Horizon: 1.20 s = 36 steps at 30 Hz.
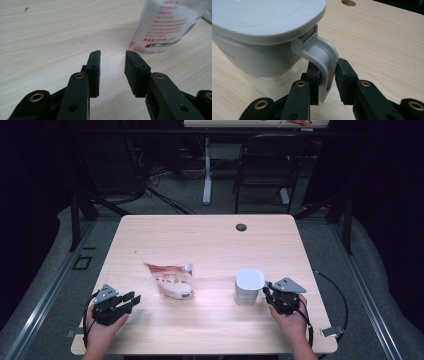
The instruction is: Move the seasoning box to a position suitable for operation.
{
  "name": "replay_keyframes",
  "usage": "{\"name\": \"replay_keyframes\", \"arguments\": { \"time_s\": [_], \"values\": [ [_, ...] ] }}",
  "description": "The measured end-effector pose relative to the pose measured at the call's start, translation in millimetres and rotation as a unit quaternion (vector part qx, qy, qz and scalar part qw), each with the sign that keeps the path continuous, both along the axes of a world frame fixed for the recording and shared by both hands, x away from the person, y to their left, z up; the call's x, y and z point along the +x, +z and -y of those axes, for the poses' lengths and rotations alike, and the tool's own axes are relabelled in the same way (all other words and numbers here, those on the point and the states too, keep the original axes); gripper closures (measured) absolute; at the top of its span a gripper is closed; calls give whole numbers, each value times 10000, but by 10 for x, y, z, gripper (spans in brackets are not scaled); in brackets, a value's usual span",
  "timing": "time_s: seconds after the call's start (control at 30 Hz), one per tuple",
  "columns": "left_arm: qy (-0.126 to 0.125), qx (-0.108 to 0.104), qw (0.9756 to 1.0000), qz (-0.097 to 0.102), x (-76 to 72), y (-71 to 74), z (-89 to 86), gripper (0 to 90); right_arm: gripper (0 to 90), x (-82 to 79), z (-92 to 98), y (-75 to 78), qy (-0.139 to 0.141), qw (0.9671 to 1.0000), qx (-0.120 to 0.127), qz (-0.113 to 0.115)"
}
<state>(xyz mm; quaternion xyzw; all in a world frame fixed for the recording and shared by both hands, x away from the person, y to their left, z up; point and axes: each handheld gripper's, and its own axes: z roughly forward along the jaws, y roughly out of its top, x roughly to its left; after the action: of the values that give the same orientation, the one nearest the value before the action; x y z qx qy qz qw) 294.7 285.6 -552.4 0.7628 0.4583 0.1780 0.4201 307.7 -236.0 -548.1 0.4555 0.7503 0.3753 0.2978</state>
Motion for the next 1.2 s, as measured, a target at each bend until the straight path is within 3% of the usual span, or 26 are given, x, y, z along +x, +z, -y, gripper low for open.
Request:
{"name": "replay_keyframes", "arguments": {
  "time_s": [0.67, 1.2],
  "values": [
    [-52, -2, 10000, 6, 16, 4, 30, 655, 741, -201, -29, 32, 293, 9994, -144, -62],
    [-73, 37, 10000, -4, 18, -1, 33, 654, 742, -309, -259, 40, 570, 9981, -200, -135]
  ]
}}
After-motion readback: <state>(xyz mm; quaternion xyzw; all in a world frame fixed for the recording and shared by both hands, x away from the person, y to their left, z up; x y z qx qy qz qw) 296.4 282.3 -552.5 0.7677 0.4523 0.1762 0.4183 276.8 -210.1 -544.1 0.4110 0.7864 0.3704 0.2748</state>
